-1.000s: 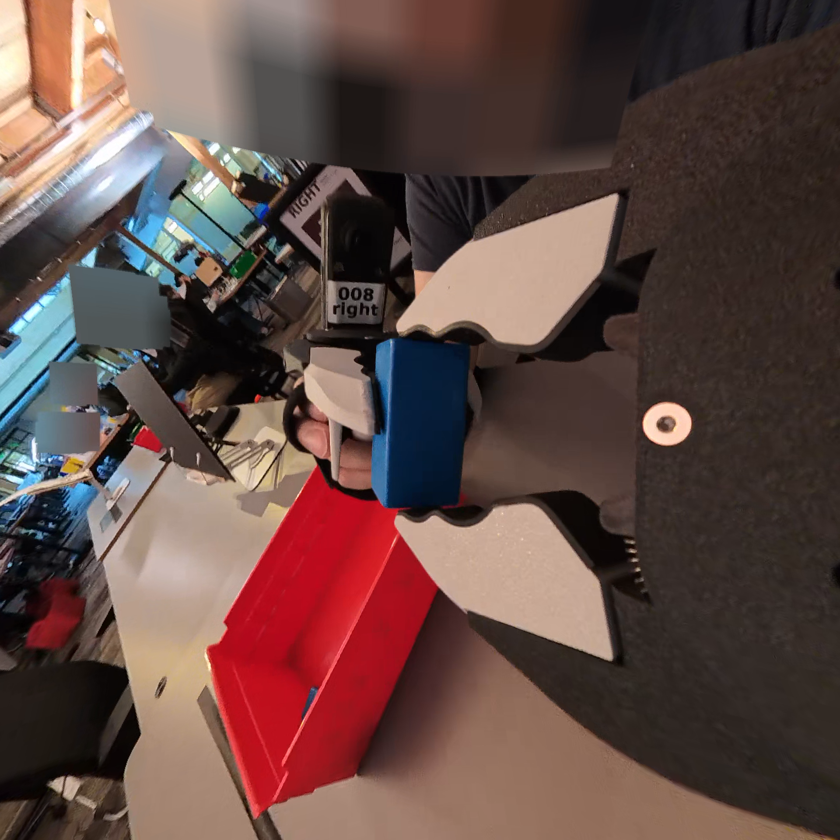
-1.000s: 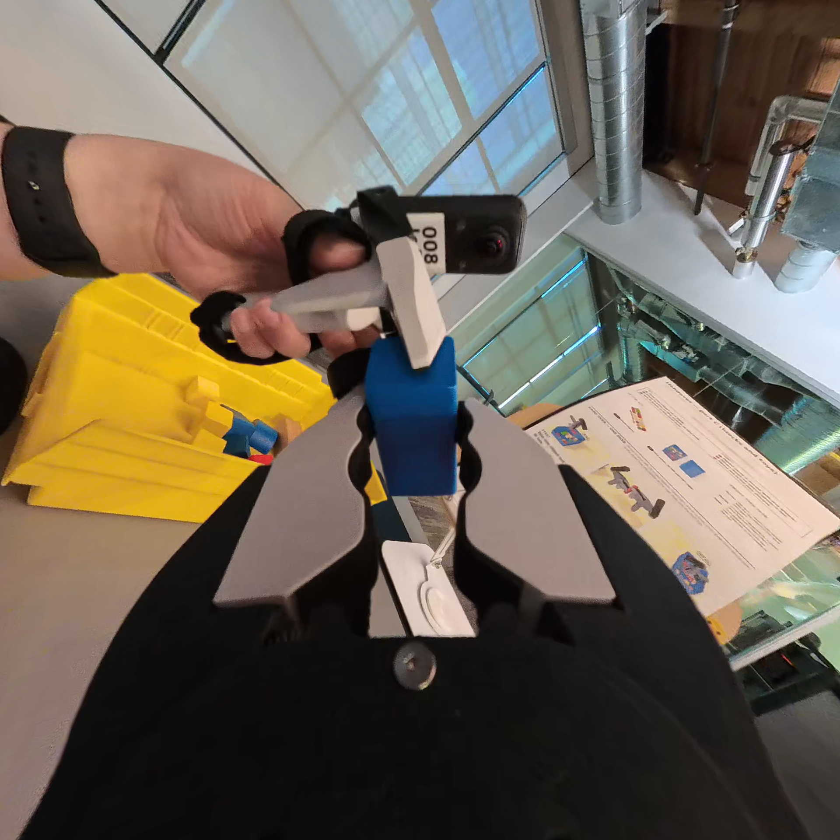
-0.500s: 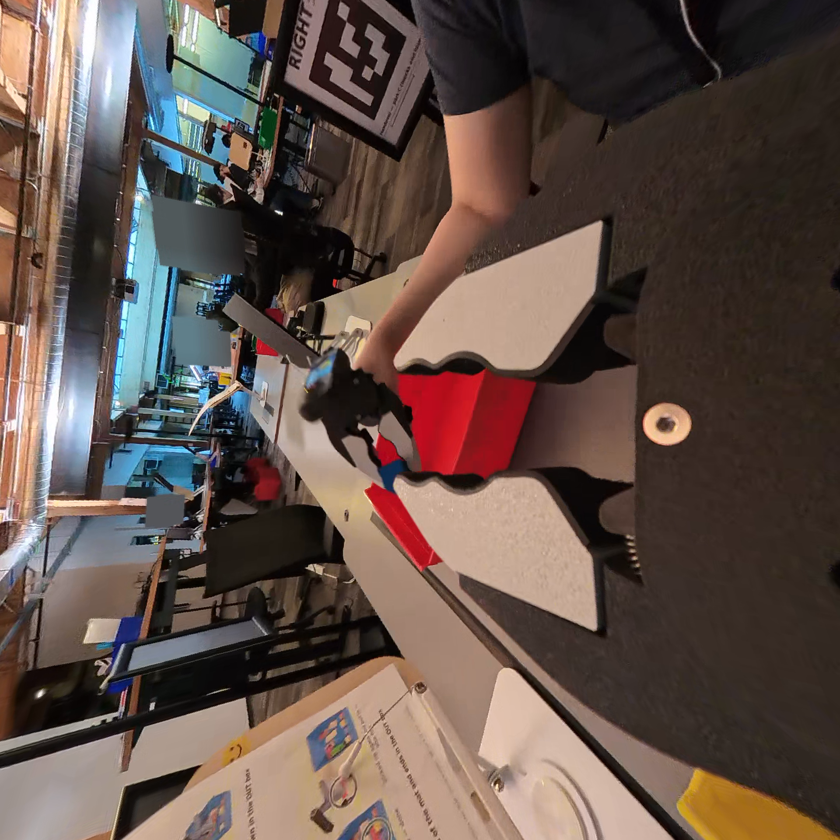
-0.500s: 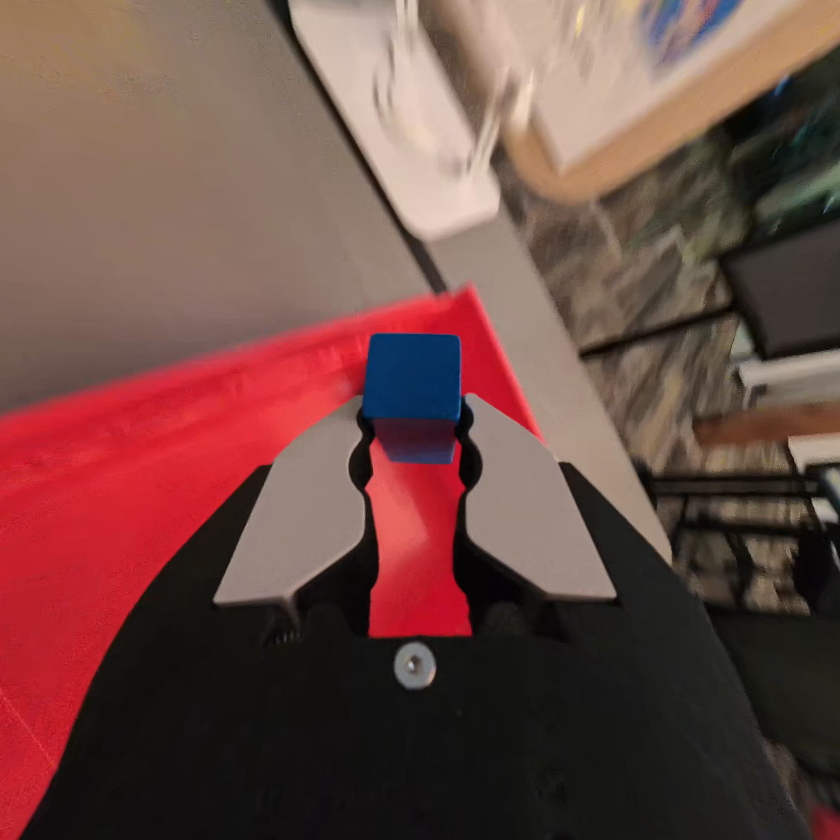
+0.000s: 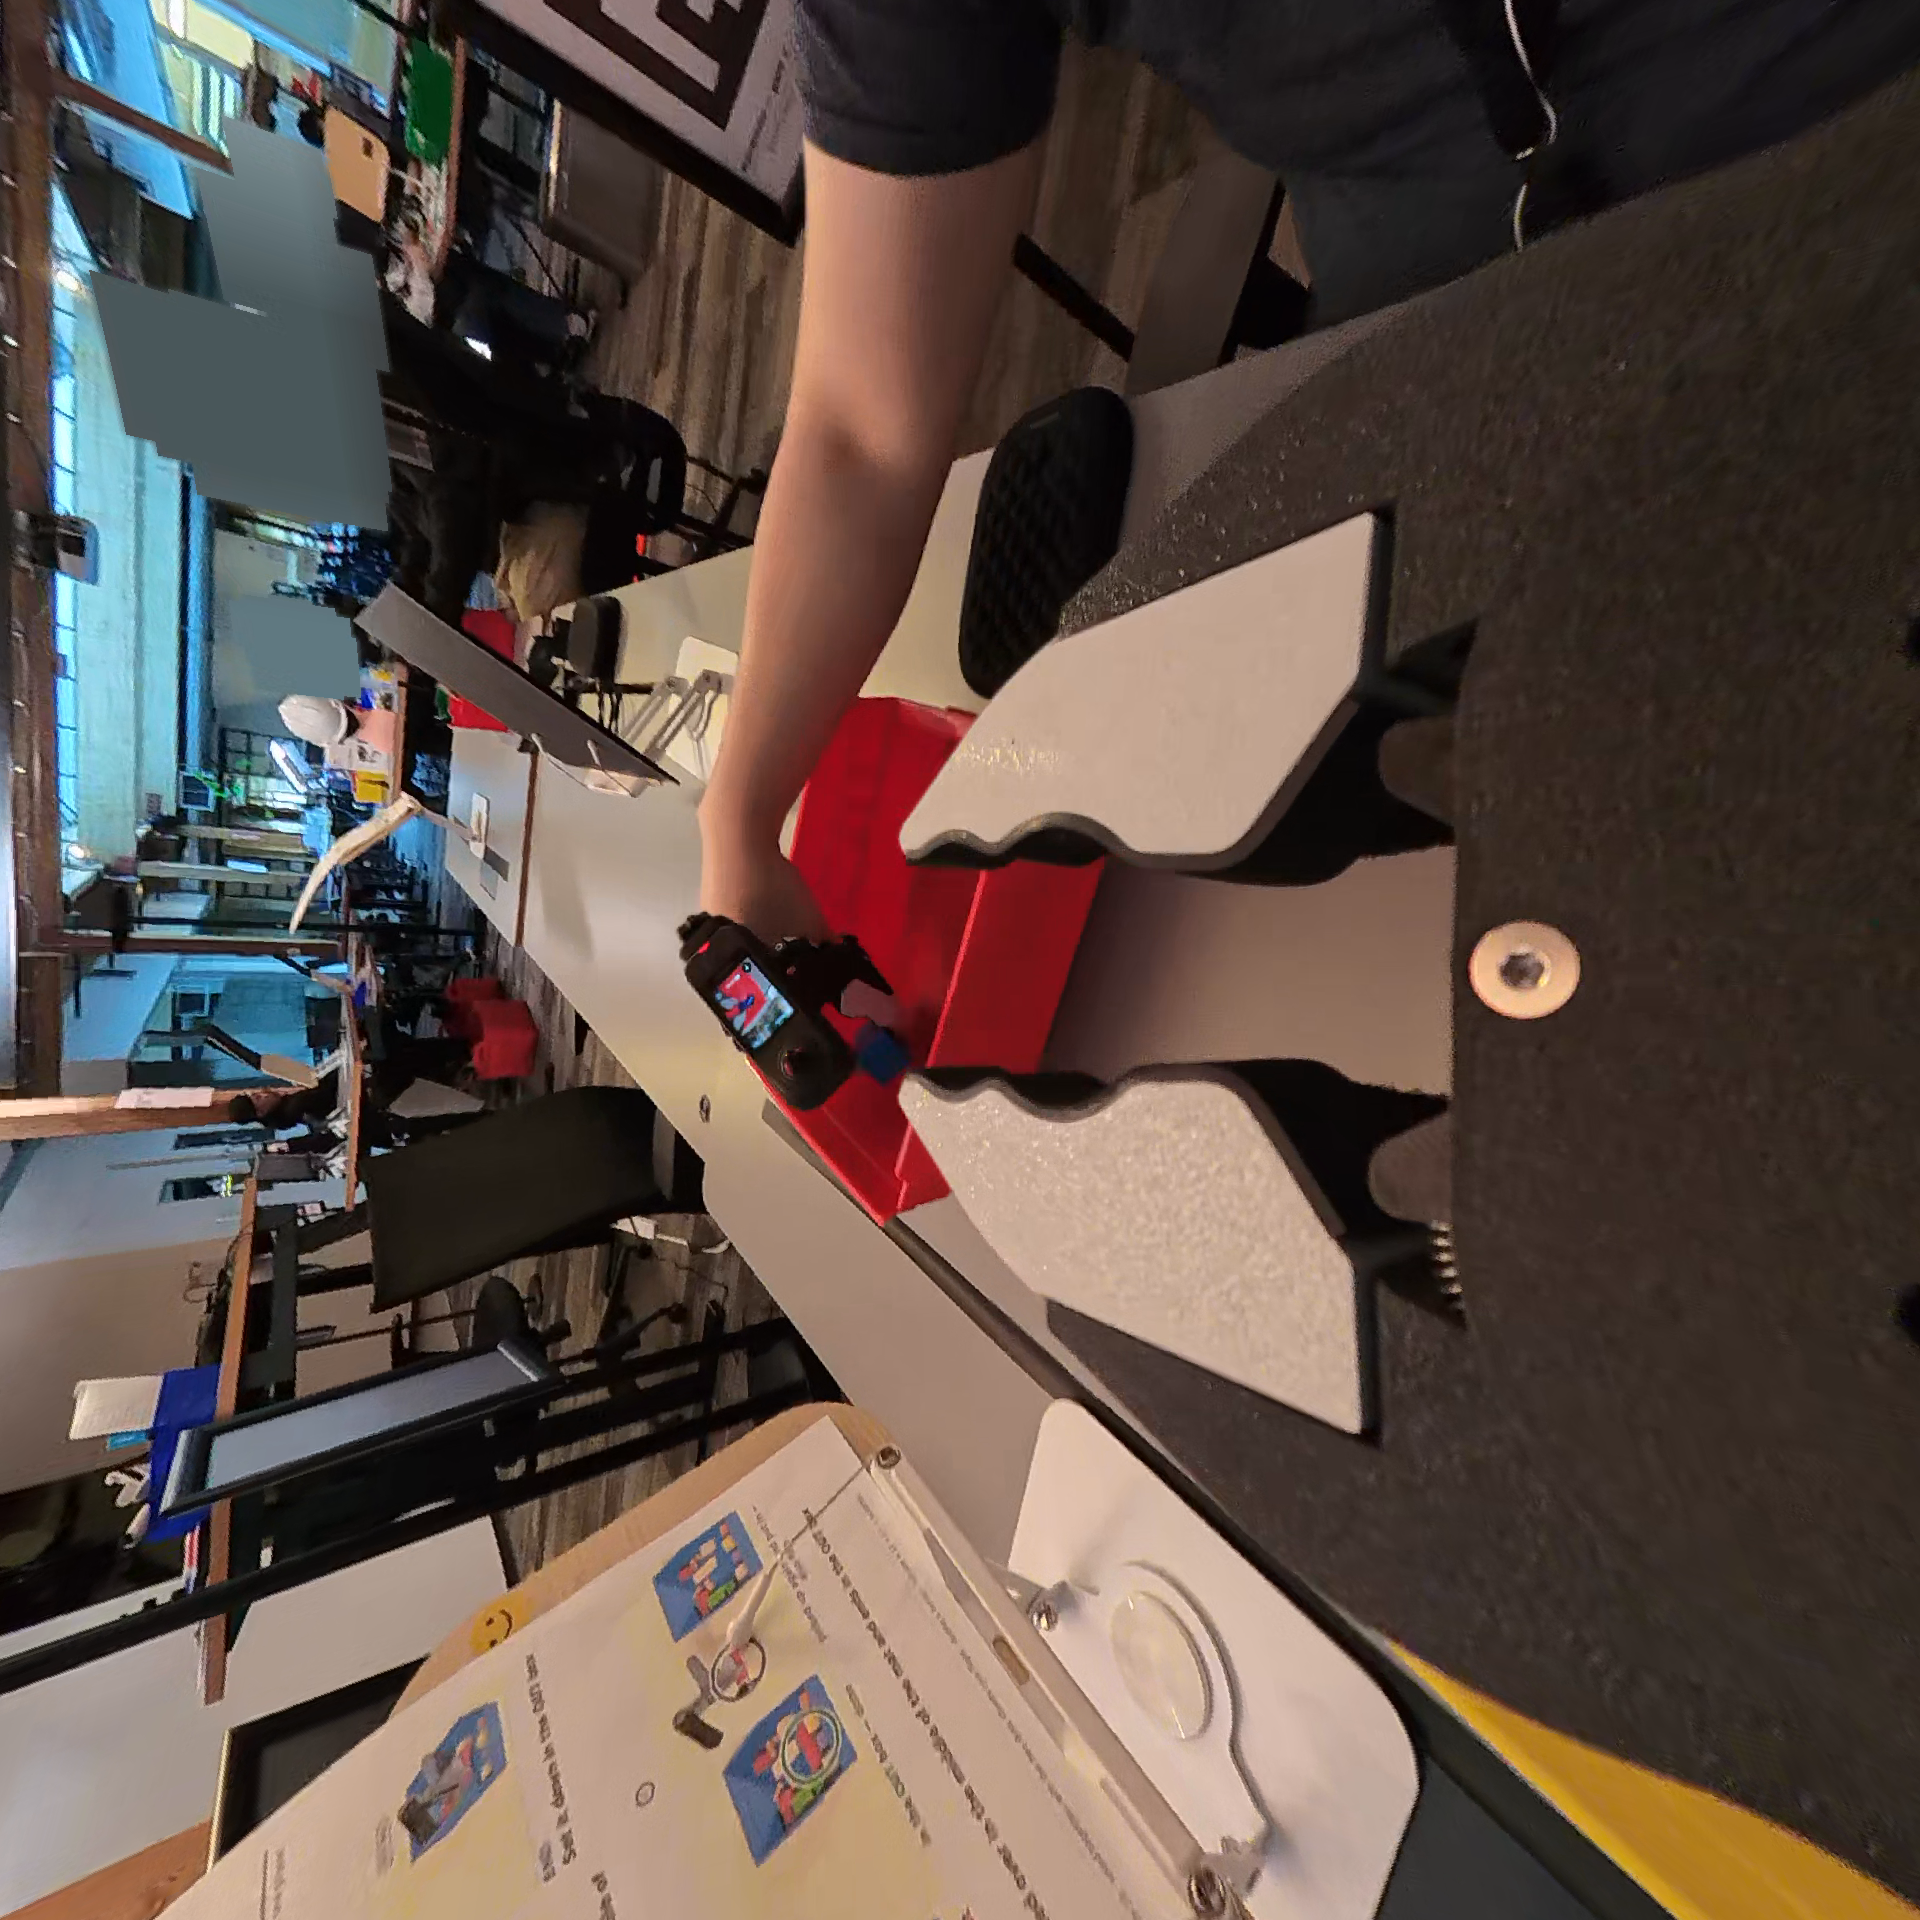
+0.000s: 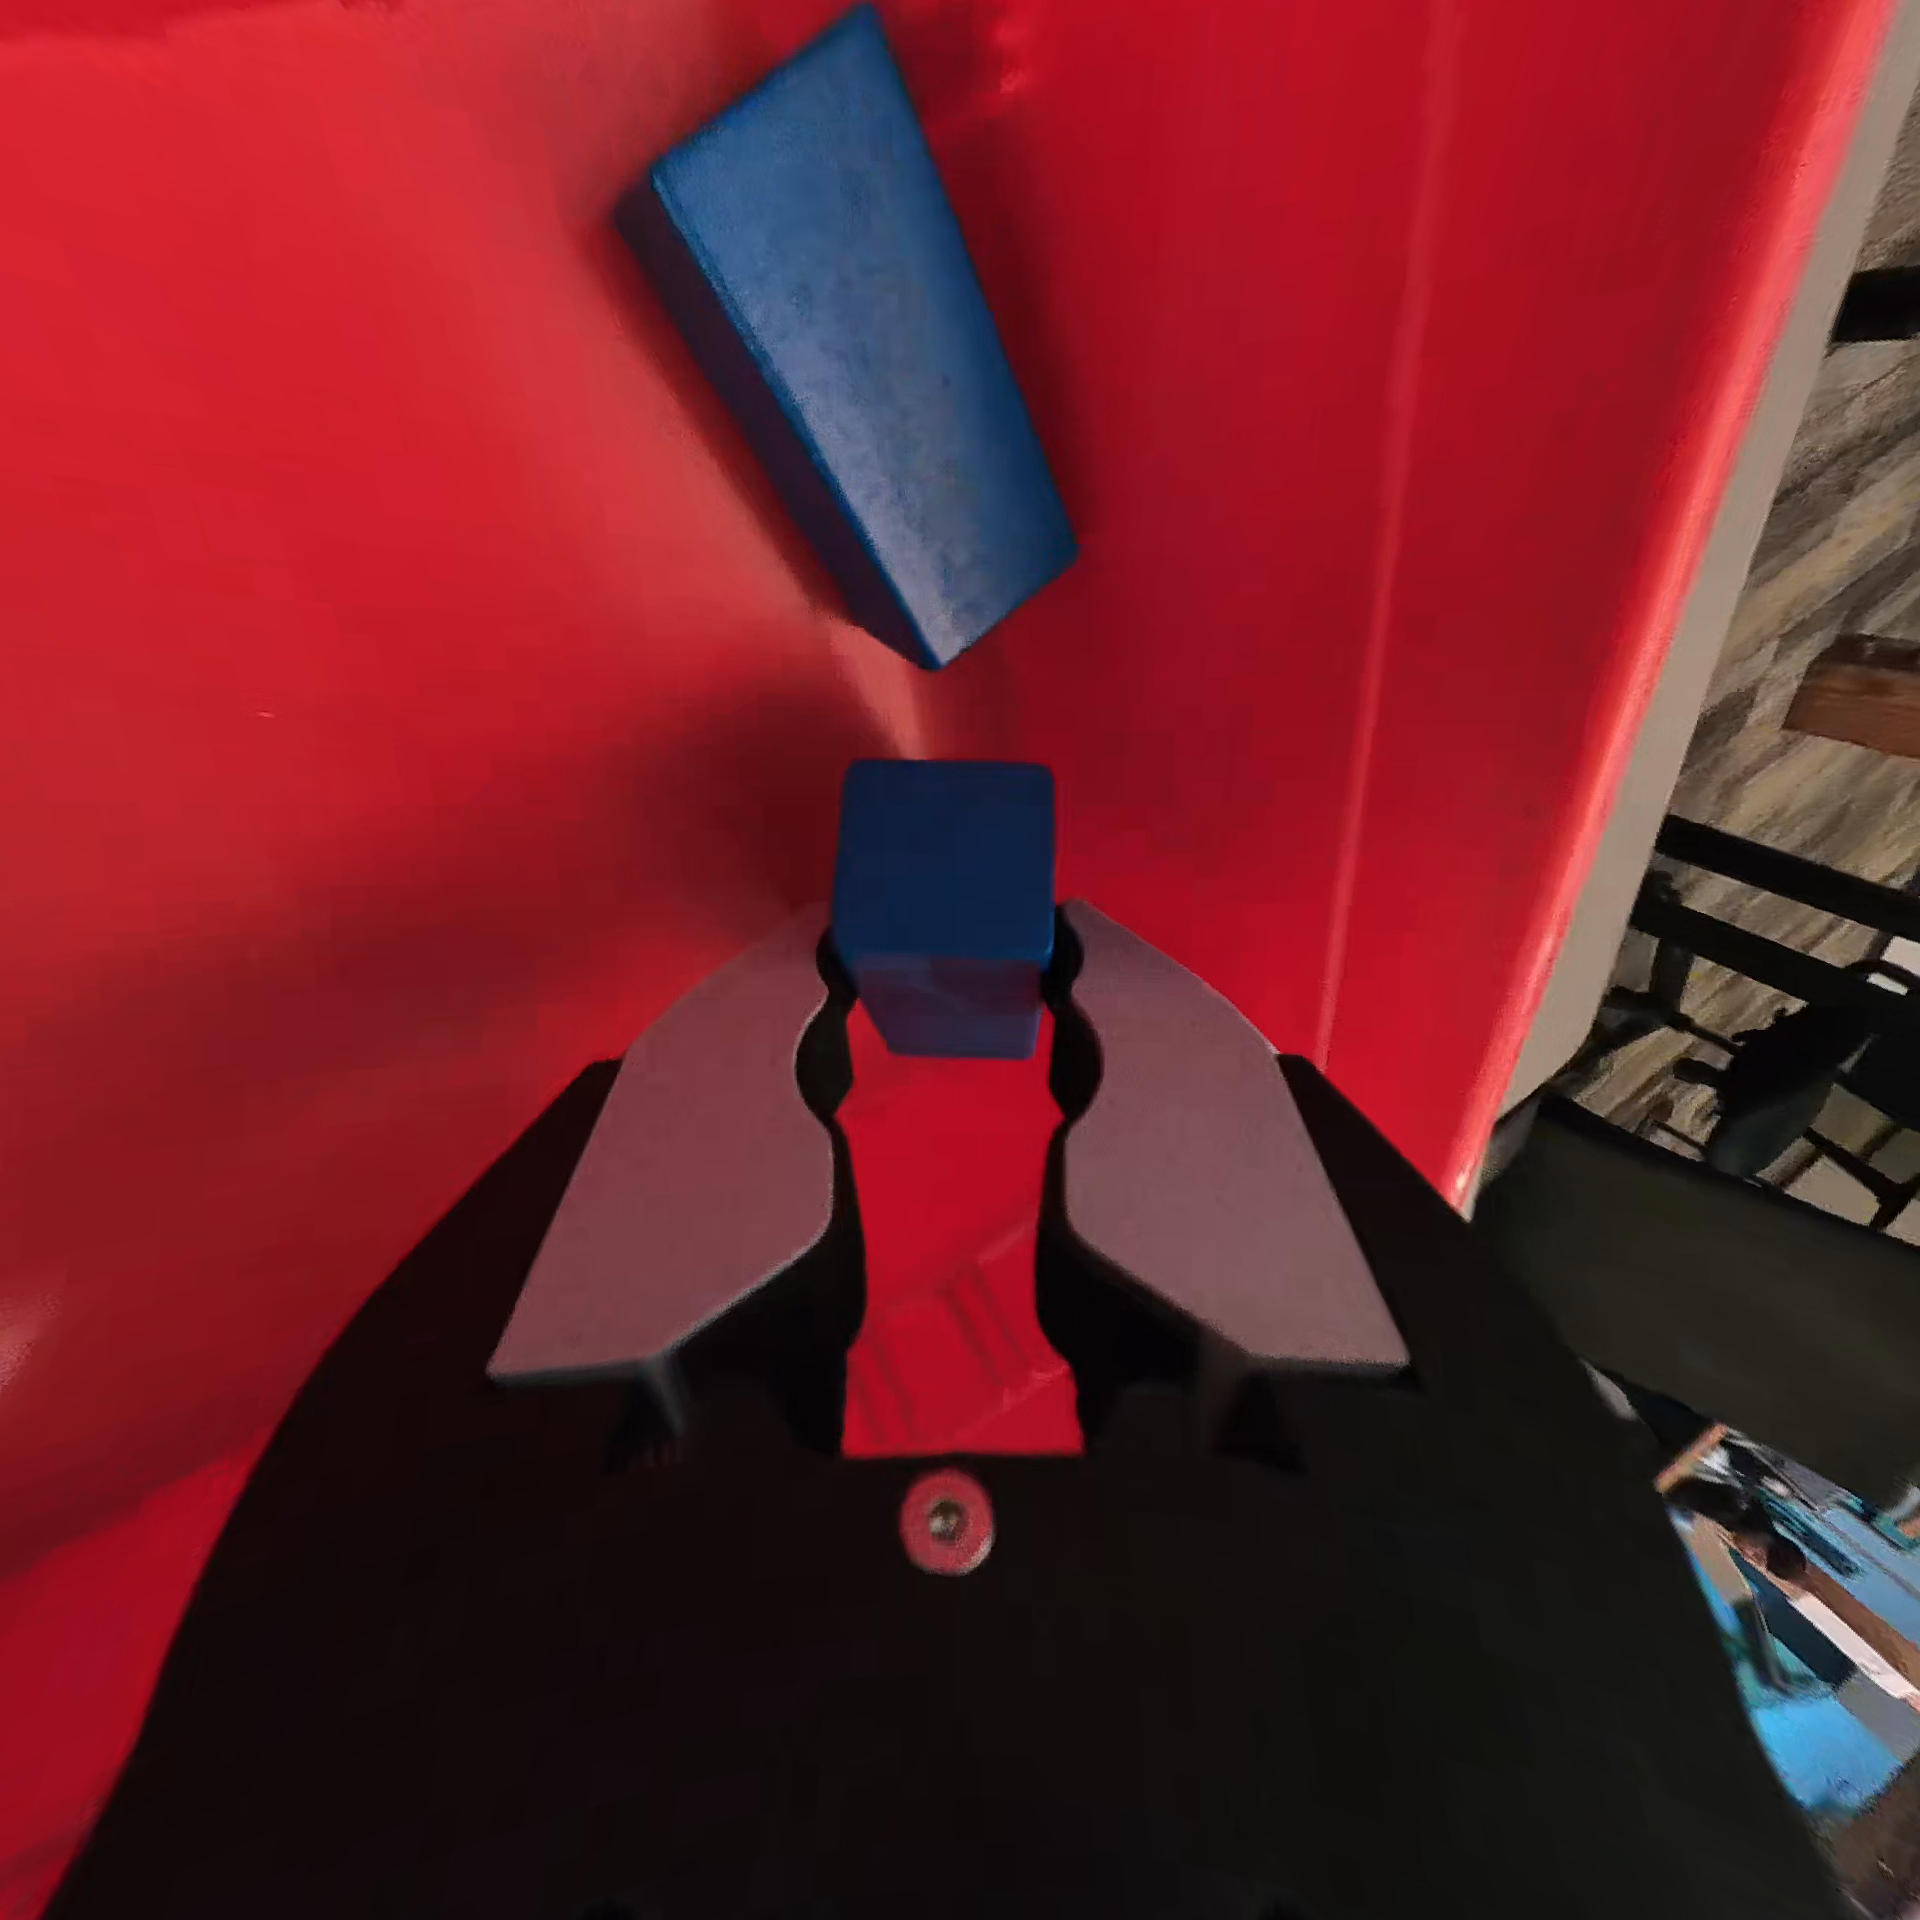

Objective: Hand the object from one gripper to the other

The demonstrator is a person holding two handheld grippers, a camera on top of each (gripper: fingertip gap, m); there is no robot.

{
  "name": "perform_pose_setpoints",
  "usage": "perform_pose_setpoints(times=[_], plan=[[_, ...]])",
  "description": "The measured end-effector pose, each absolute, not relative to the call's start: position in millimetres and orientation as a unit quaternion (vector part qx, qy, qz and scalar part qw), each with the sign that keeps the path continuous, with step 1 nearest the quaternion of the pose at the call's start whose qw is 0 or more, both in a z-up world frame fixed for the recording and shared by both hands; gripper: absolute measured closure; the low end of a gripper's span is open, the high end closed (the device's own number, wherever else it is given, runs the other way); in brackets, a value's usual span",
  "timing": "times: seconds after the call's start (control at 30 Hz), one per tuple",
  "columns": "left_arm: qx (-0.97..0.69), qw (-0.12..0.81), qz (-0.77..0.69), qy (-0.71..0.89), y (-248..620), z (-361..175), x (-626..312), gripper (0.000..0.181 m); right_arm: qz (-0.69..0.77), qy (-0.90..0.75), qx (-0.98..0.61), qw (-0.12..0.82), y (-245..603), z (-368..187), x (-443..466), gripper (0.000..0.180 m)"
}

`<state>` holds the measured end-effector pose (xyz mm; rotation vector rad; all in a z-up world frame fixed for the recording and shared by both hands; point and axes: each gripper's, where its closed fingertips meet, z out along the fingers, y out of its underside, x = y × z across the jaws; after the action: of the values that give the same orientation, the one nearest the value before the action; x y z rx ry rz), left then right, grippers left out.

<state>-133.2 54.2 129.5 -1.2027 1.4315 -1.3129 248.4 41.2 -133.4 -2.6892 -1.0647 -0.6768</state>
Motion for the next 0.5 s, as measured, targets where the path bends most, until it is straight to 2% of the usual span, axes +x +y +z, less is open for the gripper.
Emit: perform_pose_setpoints(times=[0.3,0.5], plan=[[-0.478,0.43,-0.518,0.564,58.2,135.1,-144.4,0.146,-0.249,-0.376,-0.892,0.031,45.7,-139.0,263.9,0.144],[-0.478,0.426,-0.526,0.559,59.1,136.0,-146.2,0.147,-0.239,-0.383,-0.892,0.037,50.7,-142.7,261.3,0.144]])
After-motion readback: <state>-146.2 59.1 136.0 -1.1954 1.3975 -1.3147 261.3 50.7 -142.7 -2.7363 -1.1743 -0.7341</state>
